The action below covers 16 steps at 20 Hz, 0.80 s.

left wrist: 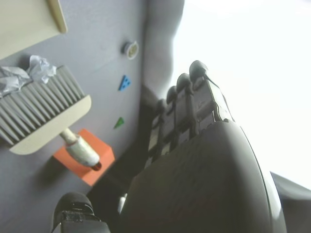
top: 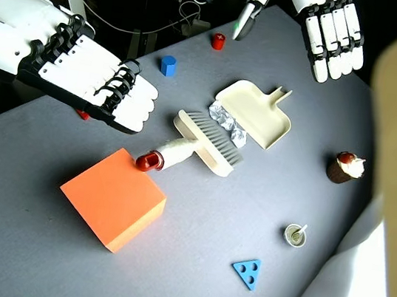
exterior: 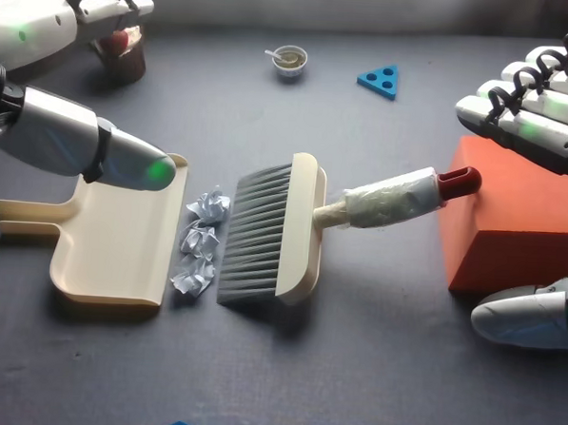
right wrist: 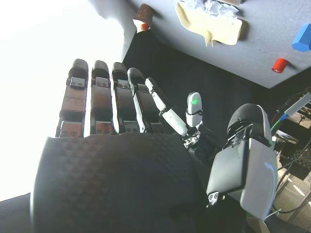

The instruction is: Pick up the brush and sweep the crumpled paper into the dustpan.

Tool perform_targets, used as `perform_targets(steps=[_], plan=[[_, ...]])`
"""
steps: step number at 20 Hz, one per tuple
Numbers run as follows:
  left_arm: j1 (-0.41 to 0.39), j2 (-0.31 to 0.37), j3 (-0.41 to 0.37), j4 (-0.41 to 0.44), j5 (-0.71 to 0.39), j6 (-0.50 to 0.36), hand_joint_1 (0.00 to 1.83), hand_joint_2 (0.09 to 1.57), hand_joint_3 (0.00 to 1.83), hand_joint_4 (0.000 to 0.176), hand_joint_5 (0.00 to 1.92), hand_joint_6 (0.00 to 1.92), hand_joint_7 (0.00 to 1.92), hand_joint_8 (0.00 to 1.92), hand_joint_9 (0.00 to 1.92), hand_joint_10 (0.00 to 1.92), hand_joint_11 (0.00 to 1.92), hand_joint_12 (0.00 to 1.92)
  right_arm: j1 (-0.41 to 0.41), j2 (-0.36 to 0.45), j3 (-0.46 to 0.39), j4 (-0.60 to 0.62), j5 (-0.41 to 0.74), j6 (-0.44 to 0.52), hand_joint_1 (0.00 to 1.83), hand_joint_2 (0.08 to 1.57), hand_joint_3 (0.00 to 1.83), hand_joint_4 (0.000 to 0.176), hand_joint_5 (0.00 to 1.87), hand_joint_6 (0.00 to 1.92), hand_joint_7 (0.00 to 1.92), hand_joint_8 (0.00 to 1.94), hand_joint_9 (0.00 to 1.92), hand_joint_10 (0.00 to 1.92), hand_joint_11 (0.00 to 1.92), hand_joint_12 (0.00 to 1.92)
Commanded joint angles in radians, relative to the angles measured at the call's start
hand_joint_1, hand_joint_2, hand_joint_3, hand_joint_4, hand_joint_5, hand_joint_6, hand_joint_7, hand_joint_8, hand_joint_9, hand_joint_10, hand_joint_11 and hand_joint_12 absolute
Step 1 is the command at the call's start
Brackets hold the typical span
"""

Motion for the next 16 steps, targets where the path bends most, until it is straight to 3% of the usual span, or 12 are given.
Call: perform_targets(steps=[1, 3, 7, 9, 11, 12, 14, 16], plan=[[-0.014, 0.009, -0.002, 0.012, -0.053, 0.007, 0.0, 0.75, 0.0, 0.0, 0.08, 0.0, 0.11, 0.0, 0.11, 0.01, 0.12, 0.07, 0.017, 0.01, -0.001, -0.019, -0.102, 0.002, 0.0, 0.85, 0.0, 0.0, 0.02, 0.0, 0.03, 0.0, 0.03, 0.0, 0.04, 0.04], [-0.012, 0.008, 0.004, 0.012, -0.061, 0.017, 0.13, 0.77, 0.0, 0.0, 0.04, 0.0, 0.06, 0.0, 0.07, 0.0, 0.09, 0.05, 0.017, 0.01, -0.001, -0.019, -0.102, 0.002, 0.0, 0.86, 0.0, 0.0, 0.0, 0.0, 0.01, 0.0, 0.02, 0.0, 0.03, 0.04], [0.008, 0.008, 0.025, -0.002, -0.077, 0.031, 0.65, 0.77, 0.0, 0.0, 0.0, 0.0, 0.0, 0.0, 0.04, 0.0, 0.1, 0.05, 0.017, 0.009, -0.001, -0.019, -0.103, 0.002, 0.02, 0.88, 0.0, 0.0, 0.03, 0.01, 0.04, 0.01, 0.05, 0.01, 0.07, 0.05], [0.039, 0.012, 0.035, 0.029, -0.073, -0.035, 0.82, 0.81, 0.01, 0.0, 0.0, 0.0, 0.0, 0.0, 0.02, 0.0, 0.09, 0.05, 0.017, 0.009, -0.001, -0.019, -0.103, 0.001, 0.01, 0.9, 0.01, 0.0, 0.04, 0.01, 0.05, 0.01, 0.06, 0.01, 0.08, 0.05], [0.105, 0.014, 0.034, 0.174, -0.115, -0.223, 0.91, 0.85, 0.01, 0.0, 0.0, 0.0, 0.04, 0.0, 0.07, 0.0, 0.16, 0.08, 0.017, 0.009, -0.001, -0.019, -0.103, 0.001, 0.01, 0.92, 0.01, 0.0, 0.04, 0.01, 0.05, 0.01, 0.05, 0.0, 0.07, 0.04], [0.13, 0.015, 0.028, 0.209, -0.149, -0.28, 0.92, 0.9, 0.01, 0.021, 0.08, 0.01, 0.16, 0.01, 0.17, 0.01, 0.2, 0.11, 0.017, 0.009, -0.001, -0.019, -0.103, 0.001, 0.0, 0.92, 0.01, 0.0, 0.05, 0.01, 0.06, 0.01, 0.07, 0.01, 0.09, 0.05], [0.166, 0.013, 0.021, 0.223, -0.18, -0.317, 0.87, 0.98, 0.0, 0.045, 0.26, 0.01, 0.26, 0.0, 0.29, 0.01, 0.25, 0.2, 0.017, 0.009, -0.001, -0.019, -0.104, 0.001, 0.0, 0.92, 0.0, 0.0, 0.08, 0.01, 0.1, 0.01, 0.1, 0.01, 0.11, 0.05], [0.198, 0.009, 0.02, 0.222, -0.195, -0.337, 0.87, 1.01, 0.0, 0.049, 0.46, 0.01, 0.32, 0.0, 0.31, 0.0, 0.18, 0.43, 0.017, 0.009, -0.001, -0.019, -0.104, 0.001, 0.0, 0.93, 0.0, 0.0, 0.06, 0.0, 0.08, 0.0, 0.08, 0.0, 0.08, 0.03]])
